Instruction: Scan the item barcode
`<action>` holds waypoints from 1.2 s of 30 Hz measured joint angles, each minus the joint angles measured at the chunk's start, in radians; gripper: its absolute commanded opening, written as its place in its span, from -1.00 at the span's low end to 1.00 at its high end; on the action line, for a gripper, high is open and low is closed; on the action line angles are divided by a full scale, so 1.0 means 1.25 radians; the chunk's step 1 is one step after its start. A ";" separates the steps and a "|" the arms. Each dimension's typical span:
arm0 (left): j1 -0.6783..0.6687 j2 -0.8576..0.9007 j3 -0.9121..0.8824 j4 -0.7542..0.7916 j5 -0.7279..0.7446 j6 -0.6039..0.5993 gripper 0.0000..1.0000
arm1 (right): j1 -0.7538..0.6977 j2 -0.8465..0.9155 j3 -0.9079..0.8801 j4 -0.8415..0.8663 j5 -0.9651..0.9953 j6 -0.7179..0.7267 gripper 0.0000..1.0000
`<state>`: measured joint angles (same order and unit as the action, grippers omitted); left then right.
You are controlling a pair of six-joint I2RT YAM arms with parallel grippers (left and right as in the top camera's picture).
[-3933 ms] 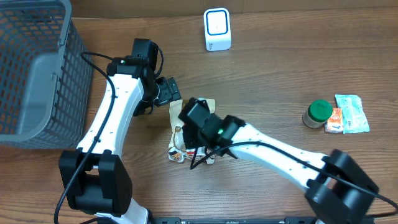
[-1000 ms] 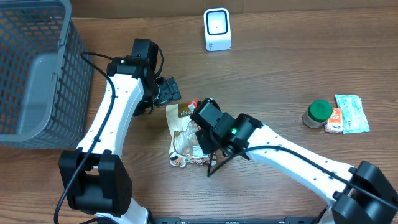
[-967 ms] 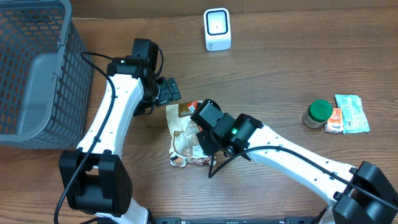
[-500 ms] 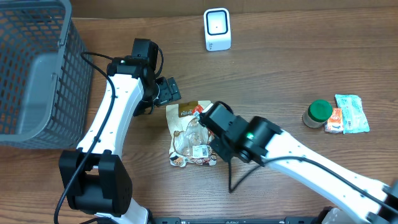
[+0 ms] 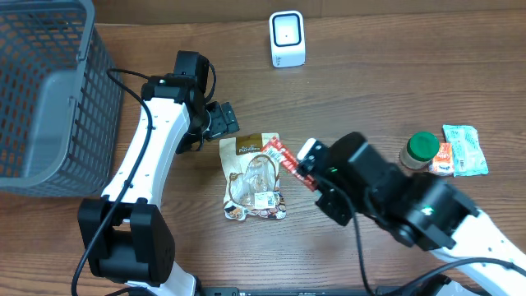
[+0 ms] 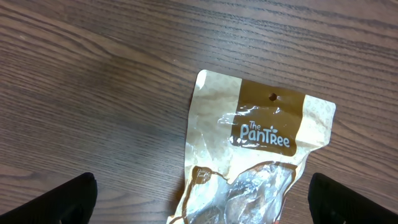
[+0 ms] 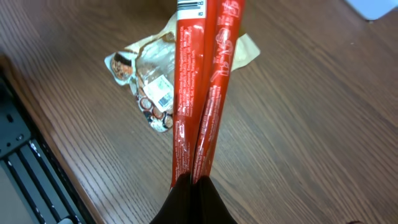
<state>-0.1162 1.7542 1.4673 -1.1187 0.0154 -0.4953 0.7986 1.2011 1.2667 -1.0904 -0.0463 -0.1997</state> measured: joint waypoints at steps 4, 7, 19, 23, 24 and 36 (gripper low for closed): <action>0.000 0.000 0.000 0.000 0.000 0.000 0.99 | -0.048 -0.005 0.000 0.000 -0.034 -0.009 -0.93; 0.000 0.000 0.000 0.000 0.000 0.000 1.00 | -0.072 -0.005 0.000 -0.002 -0.065 -0.027 -0.93; 0.000 0.000 0.000 -0.006 0.046 -0.008 1.00 | -0.079 -0.005 0.000 -0.009 -0.128 -0.067 -0.93; 0.000 0.000 0.000 -0.018 0.066 -0.005 0.75 | -0.079 -0.005 0.000 -0.009 -0.130 -0.069 -0.93; 0.000 0.000 0.000 -0.021 0.081 0.008 0.63 | -0.079 -0.005 0.000 -0.009 -0.131 -0.069 -0.93; 0.050 0.000 0.000 -0.129 0.565 0.433 0.60 | -0.079 -0.005 0.000 0.024 -0.132 0.003 -0.93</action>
<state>-0.0532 1.7542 1.4673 -1.2797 0.7212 0.0460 0.7002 1.1946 1.2667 -1.0603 -0.2111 -0.1955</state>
